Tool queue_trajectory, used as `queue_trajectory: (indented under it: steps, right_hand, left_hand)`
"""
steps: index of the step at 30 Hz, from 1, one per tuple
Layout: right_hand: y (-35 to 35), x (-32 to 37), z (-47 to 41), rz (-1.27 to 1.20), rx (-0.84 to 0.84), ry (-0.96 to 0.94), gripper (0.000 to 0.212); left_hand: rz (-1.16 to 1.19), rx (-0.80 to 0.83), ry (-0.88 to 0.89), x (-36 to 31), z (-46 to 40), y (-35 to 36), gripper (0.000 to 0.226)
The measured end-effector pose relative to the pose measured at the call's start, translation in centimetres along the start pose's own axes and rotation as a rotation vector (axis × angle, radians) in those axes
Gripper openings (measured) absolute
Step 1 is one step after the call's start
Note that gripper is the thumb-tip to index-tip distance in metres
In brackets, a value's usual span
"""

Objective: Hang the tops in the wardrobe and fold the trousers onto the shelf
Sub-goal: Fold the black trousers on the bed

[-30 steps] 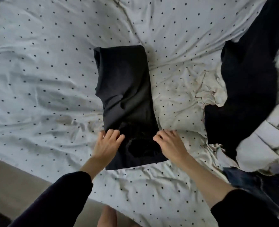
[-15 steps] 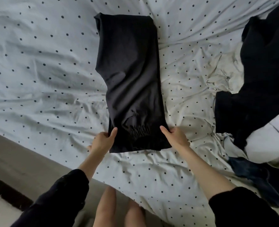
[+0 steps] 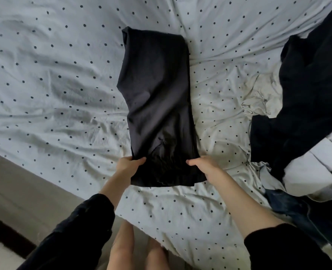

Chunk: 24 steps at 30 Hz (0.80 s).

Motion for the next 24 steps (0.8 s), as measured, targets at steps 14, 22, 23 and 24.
queue_trajectory:
  steps: [14, 22, 23, 24]
  right_hand:
    - [-4.0, -2.2, 13.5, 0.065, 0.184, 0.143, 0.032]
    - [-6.6, 5.5, 10.7, 0.026, 0.193, 0.153, 0.022]
    - [-7.0, 7.2, 9.9, -0.051, 0.207, 0.155, 0.02]
    - [-7.3, 8.9, 9.2, -0.134, 0.222, 0.151, 0.019]
  left_hand:
    - [-0.385, 0.215, -0.173, 6.0, 9.6, -1.4, 0.027]
    - [-0.224, 0.31, -0.159, -1.7, 9.7, -3.1, 0.021]
    - [-0.168, 0.319, -0.163, -3.1, 9.5, -3.3, 0.018]
    - [-0.114, 0.322, -0.166, -4.7, 9.3, -3.6, 0.018]
Point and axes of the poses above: each hand's wrist, its own z-axis away from the middle knuckle, its own y-axis out of the palm, x = y × z, the point moved 4 cm from there along -z, towards the middle knuckle, and after that the axes turned 13 degrees about -y, right-handed, at the moved point
